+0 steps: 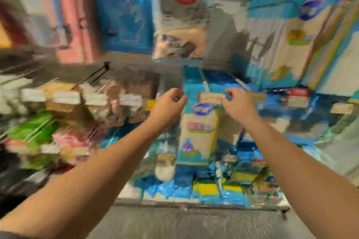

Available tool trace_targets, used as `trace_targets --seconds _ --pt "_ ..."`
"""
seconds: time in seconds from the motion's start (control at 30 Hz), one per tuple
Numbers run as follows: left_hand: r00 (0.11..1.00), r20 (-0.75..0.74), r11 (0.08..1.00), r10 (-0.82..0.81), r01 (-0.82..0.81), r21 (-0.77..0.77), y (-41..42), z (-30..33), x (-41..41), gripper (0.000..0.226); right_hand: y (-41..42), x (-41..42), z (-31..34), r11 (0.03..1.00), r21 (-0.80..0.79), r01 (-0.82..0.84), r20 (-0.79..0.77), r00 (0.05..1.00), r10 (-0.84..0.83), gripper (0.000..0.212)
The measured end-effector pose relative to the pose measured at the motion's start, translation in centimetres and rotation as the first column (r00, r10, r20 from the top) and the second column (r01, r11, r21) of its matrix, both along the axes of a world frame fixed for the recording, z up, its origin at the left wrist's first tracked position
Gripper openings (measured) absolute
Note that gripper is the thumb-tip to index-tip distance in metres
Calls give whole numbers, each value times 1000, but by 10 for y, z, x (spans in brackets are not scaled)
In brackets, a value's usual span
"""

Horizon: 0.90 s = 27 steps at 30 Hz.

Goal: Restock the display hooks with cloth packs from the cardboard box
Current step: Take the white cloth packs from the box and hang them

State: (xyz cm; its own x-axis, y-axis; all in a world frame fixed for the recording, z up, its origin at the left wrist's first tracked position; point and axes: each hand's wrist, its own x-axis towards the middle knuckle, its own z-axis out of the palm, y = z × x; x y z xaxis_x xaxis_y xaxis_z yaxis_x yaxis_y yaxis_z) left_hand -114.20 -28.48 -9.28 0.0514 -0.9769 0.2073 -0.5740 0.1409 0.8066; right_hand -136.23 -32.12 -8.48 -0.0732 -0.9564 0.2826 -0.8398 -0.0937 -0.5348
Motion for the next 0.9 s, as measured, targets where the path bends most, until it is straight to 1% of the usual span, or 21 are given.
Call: trace_targets --seconds 0.07,0.13,0.2,0.27,0.4,0.5,0.63,0.73,0.9 --pt "997 54 994 58 -62 84 46 -25 73 27 28 67 -29 981 135 -137 -8 990 139 27" --pt "985 118 976 129 -147 160 95 -48 144 25 60 137 -61 937 239 -256 -11 964 267 22" --pt "965 165 941 205 -241 237 145 -74 211 23 92 206 -91 863 342 -373 8 919 394 28" --pt "936 224 889 272 -333 313 194 -98 270 24 124 272 -116 769 454 -450 34 871 489 32" --pt "883 319 778 345 -459 429 284 -136 362 27 180 387 -162 602 540 -588 68 744 665 34" --pt "846 354 693 398 -530 489 334 -156 416 26 217 456 -187 477 591 -650 76 634 770 33" --pt "801 349 594 487 -597 539 373 -175 476 23 244 536 -215 311 664 -680 112 501 858 42" --pt "767 350 539 538 -632 557 387 -186 522 21 256 596 -237 234 683 -692 144 441 886 44" --pt "711 356 477 606 -683 553 384 -195 629 20 262 706 -266 90 725 -682 263 395 880 42"
